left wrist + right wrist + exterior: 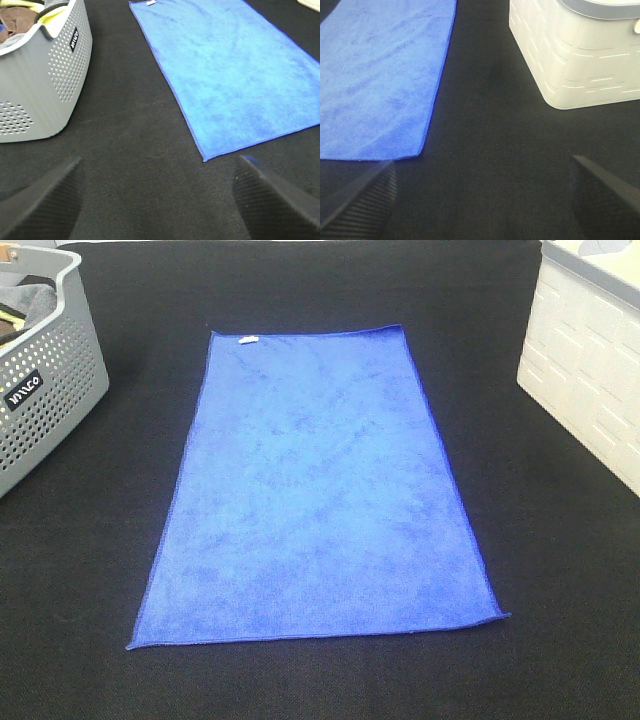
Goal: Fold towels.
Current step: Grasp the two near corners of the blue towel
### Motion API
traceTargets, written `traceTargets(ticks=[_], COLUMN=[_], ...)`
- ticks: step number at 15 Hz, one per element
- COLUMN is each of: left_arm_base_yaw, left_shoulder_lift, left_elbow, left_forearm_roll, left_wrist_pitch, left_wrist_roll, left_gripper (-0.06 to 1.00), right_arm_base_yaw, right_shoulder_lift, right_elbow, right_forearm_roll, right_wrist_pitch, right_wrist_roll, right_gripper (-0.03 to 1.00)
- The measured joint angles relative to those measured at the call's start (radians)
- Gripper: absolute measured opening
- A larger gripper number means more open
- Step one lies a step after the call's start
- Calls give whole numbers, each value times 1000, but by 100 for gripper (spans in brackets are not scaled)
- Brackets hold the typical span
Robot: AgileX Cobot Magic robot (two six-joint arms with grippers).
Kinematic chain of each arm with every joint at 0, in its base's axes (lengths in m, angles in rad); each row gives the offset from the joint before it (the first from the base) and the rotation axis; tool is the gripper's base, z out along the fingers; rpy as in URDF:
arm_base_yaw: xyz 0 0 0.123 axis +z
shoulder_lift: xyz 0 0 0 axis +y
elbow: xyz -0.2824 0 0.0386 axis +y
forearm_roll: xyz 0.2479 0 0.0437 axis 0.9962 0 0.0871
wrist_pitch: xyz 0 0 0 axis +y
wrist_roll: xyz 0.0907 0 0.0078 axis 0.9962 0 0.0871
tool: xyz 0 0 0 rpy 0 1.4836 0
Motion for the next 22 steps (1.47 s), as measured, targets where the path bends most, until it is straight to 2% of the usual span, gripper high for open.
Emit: traceTargets(ticks=[13,15,16,19,22], left_arm_base_yaw=[0,0,0,0,0], left_shoulder_lift=[0,0,8,104,334], left_elbow=[0,-7,-10,-10,-10], left_forearm_roll=[3,3,-1,-38,-176], left_wrist_pitch=[-1,-30,-86,-165,-240], left_wrist_roll=[0,-35,-82,-145,-166], left_gripper=[77,76,75,74,74], right_arm_base_yaw=[0,0,0,0,0], right_shoulder_lift=[0,0,19,135,377], right_elbow=[0,0,0,-11,-32], right_forearm_roll=[0,0,6,58,162], right_wrist_pitch=[0,-4,-20,-58,-120], right_wrist_roll=[0,39,83,107,106], right_gripper=[86,86,85,84,83])
